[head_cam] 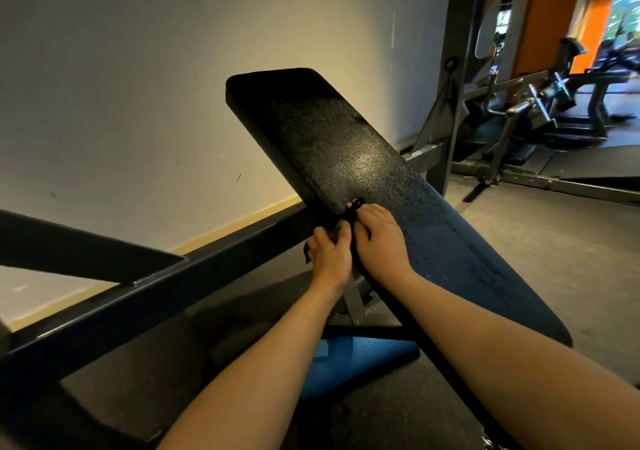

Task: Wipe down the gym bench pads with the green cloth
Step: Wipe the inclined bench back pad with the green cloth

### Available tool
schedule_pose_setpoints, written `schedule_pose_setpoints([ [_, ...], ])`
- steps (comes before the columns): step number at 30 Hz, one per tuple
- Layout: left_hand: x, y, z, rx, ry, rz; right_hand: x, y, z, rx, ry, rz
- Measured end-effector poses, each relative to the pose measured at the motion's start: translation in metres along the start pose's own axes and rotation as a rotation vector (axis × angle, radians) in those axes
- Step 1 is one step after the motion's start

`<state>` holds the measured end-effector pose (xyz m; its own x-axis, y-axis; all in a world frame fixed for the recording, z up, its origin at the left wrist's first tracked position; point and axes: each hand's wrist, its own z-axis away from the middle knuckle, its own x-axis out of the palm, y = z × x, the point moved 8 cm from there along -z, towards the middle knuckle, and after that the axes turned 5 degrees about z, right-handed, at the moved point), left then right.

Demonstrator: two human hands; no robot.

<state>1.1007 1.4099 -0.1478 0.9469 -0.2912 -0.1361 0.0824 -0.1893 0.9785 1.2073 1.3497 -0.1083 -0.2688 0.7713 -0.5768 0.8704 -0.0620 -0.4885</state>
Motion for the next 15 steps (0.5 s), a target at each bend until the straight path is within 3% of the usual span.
schedule_pose_setpoints([
  [6,-0.027,0.035,-0.037,0.133,0.253,0.196,-0.004,-0.004,0.003,-0.010,0.036,-0.040],
  [15,-0.007,0.022,-0.047,0.080,0.200,0.114,0.000,-0.002,0.005,-0.013,0.034,-0.034],
])
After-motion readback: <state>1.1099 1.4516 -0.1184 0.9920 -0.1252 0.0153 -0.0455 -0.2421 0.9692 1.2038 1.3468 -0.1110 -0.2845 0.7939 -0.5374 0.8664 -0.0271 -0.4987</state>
